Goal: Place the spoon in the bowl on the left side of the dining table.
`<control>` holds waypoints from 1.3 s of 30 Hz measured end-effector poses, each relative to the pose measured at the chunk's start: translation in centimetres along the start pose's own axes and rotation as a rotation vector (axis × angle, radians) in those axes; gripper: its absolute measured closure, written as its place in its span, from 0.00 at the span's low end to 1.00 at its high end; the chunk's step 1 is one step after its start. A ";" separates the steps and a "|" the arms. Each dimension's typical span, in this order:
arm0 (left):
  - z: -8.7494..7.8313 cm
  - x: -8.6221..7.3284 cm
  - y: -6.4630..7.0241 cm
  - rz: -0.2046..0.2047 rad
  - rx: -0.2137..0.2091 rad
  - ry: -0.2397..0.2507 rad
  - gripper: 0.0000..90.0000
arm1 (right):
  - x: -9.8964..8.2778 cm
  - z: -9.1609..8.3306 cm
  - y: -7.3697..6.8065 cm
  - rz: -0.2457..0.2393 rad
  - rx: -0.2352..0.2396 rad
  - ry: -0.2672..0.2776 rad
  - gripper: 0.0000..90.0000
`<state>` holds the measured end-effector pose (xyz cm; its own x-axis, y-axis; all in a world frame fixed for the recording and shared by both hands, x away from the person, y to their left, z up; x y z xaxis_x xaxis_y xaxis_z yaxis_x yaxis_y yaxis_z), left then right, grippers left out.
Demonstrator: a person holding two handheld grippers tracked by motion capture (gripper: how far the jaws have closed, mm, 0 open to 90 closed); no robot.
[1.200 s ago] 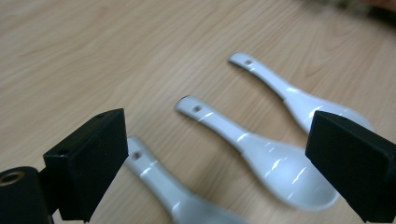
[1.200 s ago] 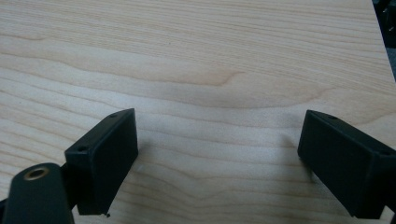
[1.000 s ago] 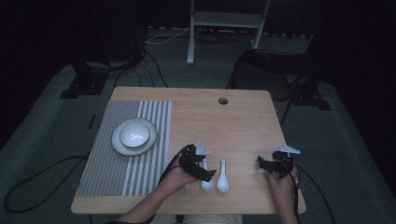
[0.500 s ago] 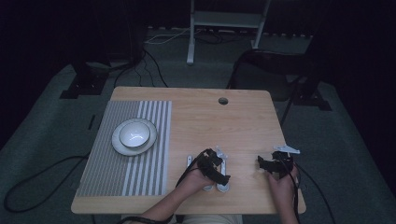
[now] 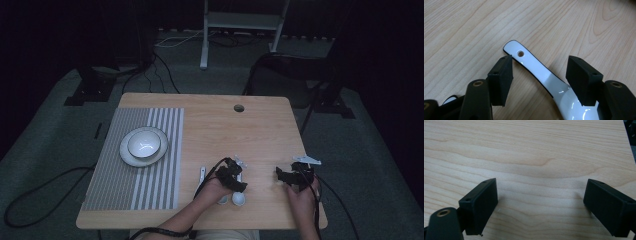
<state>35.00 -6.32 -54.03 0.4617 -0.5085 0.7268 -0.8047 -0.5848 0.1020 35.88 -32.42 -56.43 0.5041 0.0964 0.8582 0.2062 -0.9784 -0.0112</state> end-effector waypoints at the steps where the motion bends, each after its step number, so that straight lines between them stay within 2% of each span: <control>1: 0.0 0.0 0.0 -0.004 -0.003 -0.001 0.48 | 0.0 0.0 0.0 0.000 0.000 0.000 0.13; 5: -0.1 0.0 -0.1 -0.013 0.000 0.000 0.52 | 0.0 0.0 0.0 0.000 0.000 0.000 0.13; 8: -0.1 0.0 -0.1 -0.014 -0.004 0.002 0.60 | 0.0 0.0 0.0 0.000 0.000 0.000 0.13; 13: 0.1 0.1 0.1 -0.010 -0.006 0.005 0.67 | 0.0 0.0 0.0 0.000 0.000 0.000 0.13; 14: 0.2 0.2 0.2 -0.014 -0.012 0.006 0.70 | 0.0 0.0 0.0 0.000 0.000 0.000 0.13; 15: 0.3 0.2 0.3 -0.012 -0.014 0.007 0.77 | 0.0 0.0 0.0 0.000 0.000 0.000 0.13; 17: 0.5 0.4 0.4 -0.010 -0.014 0.009 0.81 | 0.0 0.0 0.0 0.000 0.000 0.000 0.13; 26: 1.0 0.9 0.8 0.004 -0.011 0.005 0.83 | 0.0 0.0 0.0 0.000 0.000 0.000 0.13; 34: 1.0 1.0 0.8 -0.008 -0.022 0.011 0.83 | 0.0 0.0 0.0 0.000 0.000 0.000 0.13; 39: 0.3 1.4 0.8 -0.009 -0.028 0.042 0.86 | 0.0 0.0 0.0 0.000 0.000 0.000 0.13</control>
<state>35.09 -7.71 -53.15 0.4533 -0.4758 0.7537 -0.8109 -0.5713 0.1271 35.88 -32.43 -56.43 0.5041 0.0966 0.8582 0.2064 -0.9784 -0.0111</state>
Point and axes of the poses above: each handheld gripper's, and its own axes: z roughly forward along the jaws, x roughly out of its top, y roughly to its right, the point moved 2 cm from there along z, roughly forward along the jaws, and after that the axes turned 13 degrees about y, right-handed, at the moved point
